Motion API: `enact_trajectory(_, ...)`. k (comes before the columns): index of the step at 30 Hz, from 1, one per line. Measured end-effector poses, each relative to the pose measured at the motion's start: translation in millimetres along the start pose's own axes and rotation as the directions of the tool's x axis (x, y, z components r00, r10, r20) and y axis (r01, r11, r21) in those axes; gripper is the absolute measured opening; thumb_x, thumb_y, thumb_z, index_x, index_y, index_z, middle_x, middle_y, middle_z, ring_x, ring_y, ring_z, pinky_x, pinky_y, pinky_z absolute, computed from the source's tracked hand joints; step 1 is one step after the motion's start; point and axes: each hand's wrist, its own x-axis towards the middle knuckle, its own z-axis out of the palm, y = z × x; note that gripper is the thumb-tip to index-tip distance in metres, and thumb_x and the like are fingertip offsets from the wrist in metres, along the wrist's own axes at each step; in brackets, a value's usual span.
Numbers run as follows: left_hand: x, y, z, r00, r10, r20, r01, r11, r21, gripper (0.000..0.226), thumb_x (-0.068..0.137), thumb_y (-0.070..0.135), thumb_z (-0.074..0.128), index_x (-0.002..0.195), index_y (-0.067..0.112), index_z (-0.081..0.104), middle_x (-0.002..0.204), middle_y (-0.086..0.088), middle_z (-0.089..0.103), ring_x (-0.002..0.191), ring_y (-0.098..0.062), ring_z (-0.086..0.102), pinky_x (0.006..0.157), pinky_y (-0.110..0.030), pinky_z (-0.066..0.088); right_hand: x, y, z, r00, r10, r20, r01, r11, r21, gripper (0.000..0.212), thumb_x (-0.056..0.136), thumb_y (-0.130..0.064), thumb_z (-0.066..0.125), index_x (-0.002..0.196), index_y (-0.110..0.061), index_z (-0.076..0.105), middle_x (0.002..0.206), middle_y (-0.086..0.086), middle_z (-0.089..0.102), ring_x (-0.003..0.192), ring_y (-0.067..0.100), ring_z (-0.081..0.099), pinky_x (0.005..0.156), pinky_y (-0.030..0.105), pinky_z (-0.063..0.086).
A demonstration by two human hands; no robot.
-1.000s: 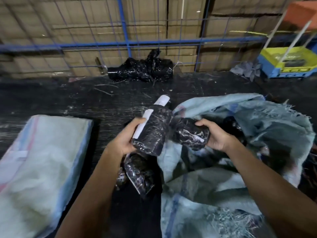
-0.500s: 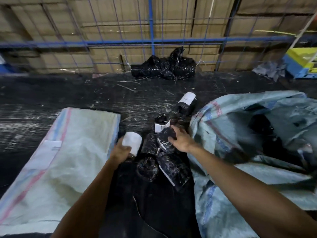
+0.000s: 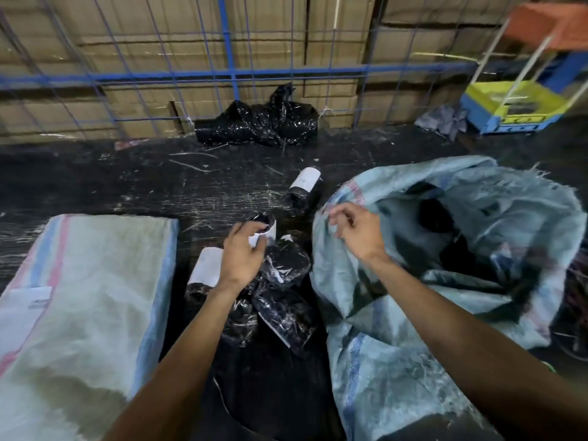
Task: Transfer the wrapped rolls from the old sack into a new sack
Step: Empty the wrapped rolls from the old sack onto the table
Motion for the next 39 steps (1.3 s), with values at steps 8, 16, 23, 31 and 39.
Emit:
enact_trajectory(8, -17, 148, 166, 0.747, 0.243, 0.619, -0.134, 0.967, -0.217, 0.037, 0.098, 0.019, 0.058, 0.135, 0.016, 0.056, 0.122, -0.007, 0.066, 0.112, -0.017, 0.062, 0.091, -0.017, 0.041, -5, 144, -146, 0.897, 0.442, -0.023, -0.386, 0.755, -0.530, 0.052, 0.091, -0.021, 0.051, 0.141, -0.008, 0.043, 0.138, 0.029, 0.044, 0.128, 0.046, 0.043, 0.103, 0.044, 0.040)
enact_trajectory(16, -40, 203, 280, -0.015, -0.169, 0.986, -0.583, 0.802, 0.128, 0.033, 0.098, 0.021, 0.053, 0.120, -0.001, 0.062, 0.122, -0.018, 0.063, 0.098, -0.027, 0.058, 0.078, -0.028, 0.040, -6, 214, -272, 0.850, 0.482, -0.212, -0.521, 0.715, -0.466, 0.056, 0.086, -0.019, 0.056, 0.135, 0.005, 0.045, 0.130, 0.033, 0.052, 0.119, 0.049, 0.049, 0.102, 0.049, 0.041)
enact_trajectory(23, 24, 233, 348, 0.597, 0.032, 0.801, -0.167, 0.982, 0.086, 0.015, 0.092, 0.020, 0.060, 0.095, 0.012, 0.073, 0.093, -0.003, 0.072, 0.091, -0.021, 0.065, 0.086, -0.033, 0.053, -5, 239, -297, 0.840, 0.536, 0.079, -0.394, 0.705, -0.589, 0.046, 0.090, -0.032, 0.066, 0.129, -0.009, 0.061, 0.126, 0.024, 0.062, 0.116, 0.038, 0.057, 0.096, 0.038, 0.043)
enact_trajectory(31, 45, 247, 427, 0.616, -0.041, 0.786, -0.069, 0.992, 0.107, 0.074, 0.089, 0.036, 0.069, 0.150, 0.016, 0.033, 0.148, -0.005, 0.046, 0.136, -0.026, 0.044, 0.110, -0.032, 0.036, -9, 262, -302, 0.903, 0.367, 0.224, -0.180, 0.795, -0.579, 0.024, 0.081, -0.028, 0.070, 0.101, -0.015, 0.066, 0.101, 0.013, 0.069, 0.102, 0.035, 0.063, 0.084, 0.032, 0.046)
enact_trajectory(39, 33, 235, 440, 0.741, -0.131, 0.659, -0.060, 0.964, 0.259, 0.045, 0.093, 0.031, 0.057, 0.133, 0.012, 0.056, 0.138, -0.014, 0.057, 0.126, -0.032, 0.053, 0.101, -0.033, 0.044, -23, 263, -283, 0.830, 0.527, 0.184, -0.191, 0.578, -0.794, 0.092, 0.086, -0.054, 0.063, 0.153, -0.012, 0.016, 0.150, 0.020, 0.028, 0.137, 0.039, 0.032, 0.109, 0.045, 0.035)
